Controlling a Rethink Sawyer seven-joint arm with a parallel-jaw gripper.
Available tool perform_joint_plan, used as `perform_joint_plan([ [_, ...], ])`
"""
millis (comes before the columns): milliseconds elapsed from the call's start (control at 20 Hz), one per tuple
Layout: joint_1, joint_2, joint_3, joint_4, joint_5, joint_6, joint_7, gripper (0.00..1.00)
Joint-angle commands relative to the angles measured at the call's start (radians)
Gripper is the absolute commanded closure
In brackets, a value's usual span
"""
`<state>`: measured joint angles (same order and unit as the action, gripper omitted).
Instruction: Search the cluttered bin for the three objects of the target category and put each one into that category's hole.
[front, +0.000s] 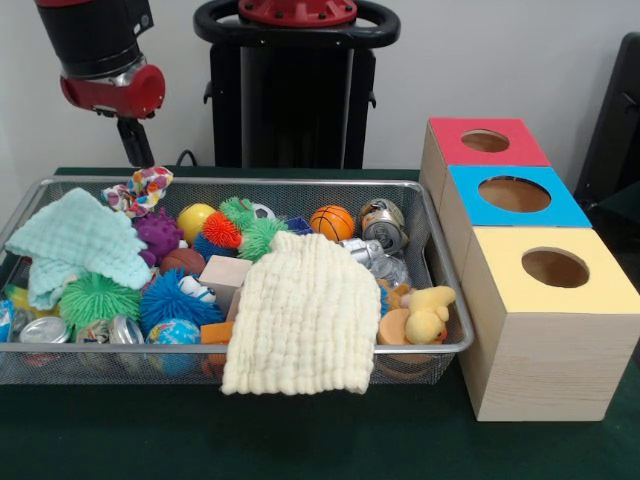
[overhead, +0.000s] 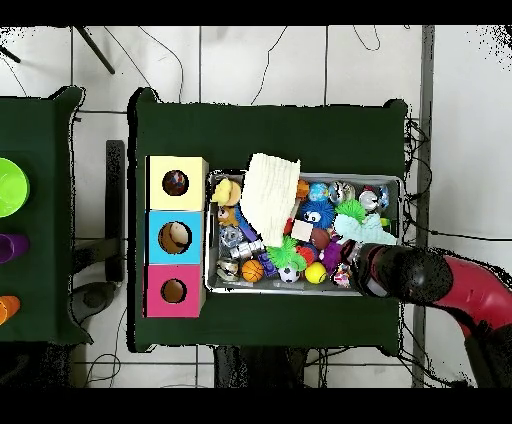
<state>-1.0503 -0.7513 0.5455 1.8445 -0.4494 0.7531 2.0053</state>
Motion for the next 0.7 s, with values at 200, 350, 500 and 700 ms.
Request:
perform_joint_plan([
  [200,0.124,0.017,-0.093,-0.117,-0.151,0.254,-0.147,1.00],
  [350,0.118,0.023,-0.094,-0.122,-0.156,0.241,-0.154,1.00],
  [500,0.116,0.024,-0.091,-0.133,-0.154,0.256,-0.158,1.00],
  [700,0.111,0.030,-0.091,-0.138,-0.151,0.266,-0.158,1.00],
])
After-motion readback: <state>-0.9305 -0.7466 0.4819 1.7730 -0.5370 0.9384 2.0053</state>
